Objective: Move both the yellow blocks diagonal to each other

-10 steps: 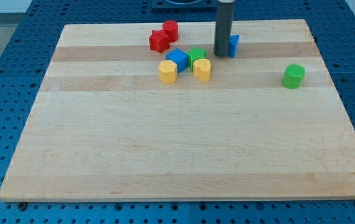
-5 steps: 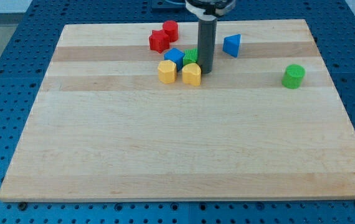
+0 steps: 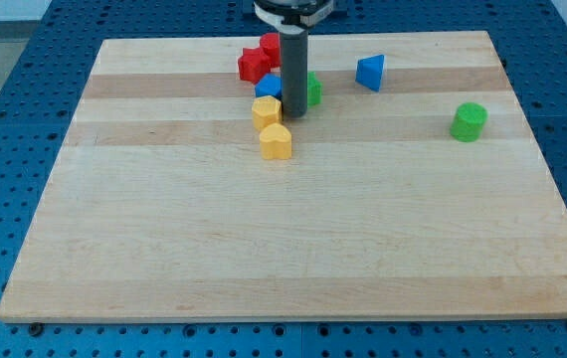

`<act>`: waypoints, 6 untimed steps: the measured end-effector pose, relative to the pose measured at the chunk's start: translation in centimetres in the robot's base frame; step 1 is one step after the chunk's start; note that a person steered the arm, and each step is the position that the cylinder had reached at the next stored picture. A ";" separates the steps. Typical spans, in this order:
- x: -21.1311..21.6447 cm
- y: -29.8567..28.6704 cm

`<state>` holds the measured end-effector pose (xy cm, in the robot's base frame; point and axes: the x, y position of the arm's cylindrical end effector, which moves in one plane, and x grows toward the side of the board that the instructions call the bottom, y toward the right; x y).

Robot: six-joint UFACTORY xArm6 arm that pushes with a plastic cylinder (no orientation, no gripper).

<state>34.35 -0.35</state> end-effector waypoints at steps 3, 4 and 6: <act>0.1 -7.0; 1.0 -8.4; 2.4 -8.5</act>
<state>36.80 -8.83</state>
